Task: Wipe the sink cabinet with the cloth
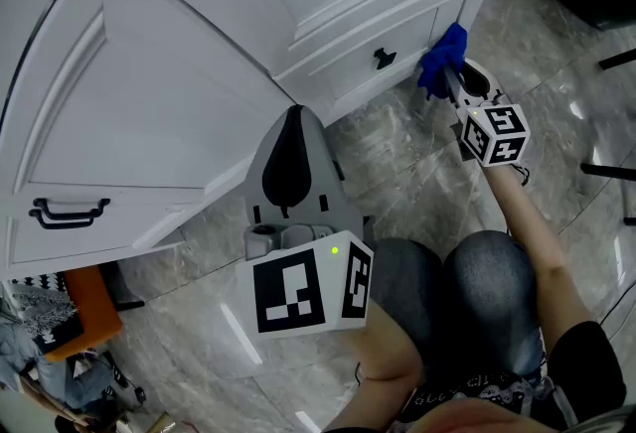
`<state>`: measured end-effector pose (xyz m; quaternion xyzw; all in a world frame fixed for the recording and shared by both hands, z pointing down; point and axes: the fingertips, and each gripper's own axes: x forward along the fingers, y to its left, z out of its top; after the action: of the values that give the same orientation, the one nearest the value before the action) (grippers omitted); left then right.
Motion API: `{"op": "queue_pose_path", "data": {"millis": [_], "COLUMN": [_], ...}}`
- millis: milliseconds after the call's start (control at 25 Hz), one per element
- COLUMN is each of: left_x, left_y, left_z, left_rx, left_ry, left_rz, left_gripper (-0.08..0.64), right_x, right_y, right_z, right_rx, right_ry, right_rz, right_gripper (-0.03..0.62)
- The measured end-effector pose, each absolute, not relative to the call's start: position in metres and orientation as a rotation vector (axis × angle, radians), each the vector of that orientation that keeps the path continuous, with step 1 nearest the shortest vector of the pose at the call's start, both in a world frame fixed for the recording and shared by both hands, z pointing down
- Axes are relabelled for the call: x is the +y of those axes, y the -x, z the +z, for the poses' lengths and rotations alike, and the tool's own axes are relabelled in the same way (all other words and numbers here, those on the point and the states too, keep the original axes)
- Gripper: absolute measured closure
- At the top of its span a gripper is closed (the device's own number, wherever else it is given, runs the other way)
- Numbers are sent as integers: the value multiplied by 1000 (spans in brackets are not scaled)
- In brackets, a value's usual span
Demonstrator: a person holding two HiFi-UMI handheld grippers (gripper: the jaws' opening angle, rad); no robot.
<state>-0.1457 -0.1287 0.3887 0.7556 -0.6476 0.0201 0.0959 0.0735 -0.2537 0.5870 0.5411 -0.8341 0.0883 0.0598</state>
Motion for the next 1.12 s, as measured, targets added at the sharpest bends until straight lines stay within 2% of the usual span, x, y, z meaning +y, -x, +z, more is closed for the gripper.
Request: {"op": "queue_pose_path", "data": {"millis": [200, 600, 1120], "left_x": [-123, -104, -110], "left_y": [149, 181, 174], "left_z": [385, 377, 381], "left_rx": [-1913, -1993, -1967], "left_ry": [-2239, -2180, -2200], "left_rz": [25, 13, 25], "left_gripper": [554, 554, 554], "right_x": [-227, -164, -167], "right_y": [-13, 124, 157], "right_z": [601, 598, 617], "right_rx": [-2621, -2785, -2740], "right_ry": [-1389, -850, -782], "right_rz": [288, 109, 91], "right_gripper": [515, 515, 517]}}
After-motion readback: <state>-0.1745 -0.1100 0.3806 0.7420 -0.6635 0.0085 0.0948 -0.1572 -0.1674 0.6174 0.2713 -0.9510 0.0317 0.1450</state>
